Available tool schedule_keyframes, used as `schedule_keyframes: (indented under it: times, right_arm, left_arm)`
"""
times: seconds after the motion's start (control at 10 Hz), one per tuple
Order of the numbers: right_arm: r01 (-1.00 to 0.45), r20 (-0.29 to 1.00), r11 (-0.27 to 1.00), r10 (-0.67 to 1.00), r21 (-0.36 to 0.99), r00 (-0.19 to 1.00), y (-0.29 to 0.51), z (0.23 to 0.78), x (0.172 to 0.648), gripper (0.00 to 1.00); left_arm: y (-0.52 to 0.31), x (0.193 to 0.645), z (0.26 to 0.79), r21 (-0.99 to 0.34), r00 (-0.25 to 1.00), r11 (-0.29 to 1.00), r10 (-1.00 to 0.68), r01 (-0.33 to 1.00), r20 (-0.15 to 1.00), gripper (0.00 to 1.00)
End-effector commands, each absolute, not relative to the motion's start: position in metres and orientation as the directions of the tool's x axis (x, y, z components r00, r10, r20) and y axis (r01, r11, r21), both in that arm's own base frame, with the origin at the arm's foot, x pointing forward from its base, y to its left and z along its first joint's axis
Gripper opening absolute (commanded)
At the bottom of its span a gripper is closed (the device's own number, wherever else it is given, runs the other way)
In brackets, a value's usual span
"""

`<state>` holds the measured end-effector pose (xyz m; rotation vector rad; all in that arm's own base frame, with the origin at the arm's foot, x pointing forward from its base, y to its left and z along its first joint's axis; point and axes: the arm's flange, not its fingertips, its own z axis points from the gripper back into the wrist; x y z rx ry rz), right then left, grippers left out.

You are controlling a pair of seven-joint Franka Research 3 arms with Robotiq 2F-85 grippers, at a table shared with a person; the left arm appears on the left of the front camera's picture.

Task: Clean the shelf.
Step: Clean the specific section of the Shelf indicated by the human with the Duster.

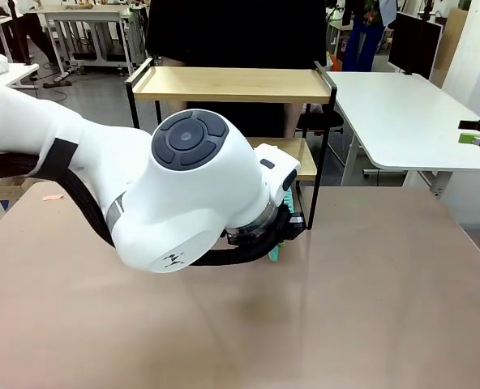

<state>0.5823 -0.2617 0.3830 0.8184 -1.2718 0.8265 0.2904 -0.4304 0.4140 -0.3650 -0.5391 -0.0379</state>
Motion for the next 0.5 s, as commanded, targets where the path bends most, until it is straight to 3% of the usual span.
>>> schedule_keyframes:
  times: [0.0,0.4]
  right_arm:
    - [-0.880,0.992,0.473,0.073,0.054,0.100,-0.259,0.387,0.583,1.00]
    - [-0.880,0.992,0.473,0.073,0.054,0.100,-0.259,0.387,0.583,1.00]
  left_arm:
    - [-0.474,0.309,0.385,-0.358,0.842,0.922,0.071,0.150,0.535,0.13]
    - [-0.493,0.318,0.359,-0.350,0.850,0.927,0.073,0.136,0.522,0.13]
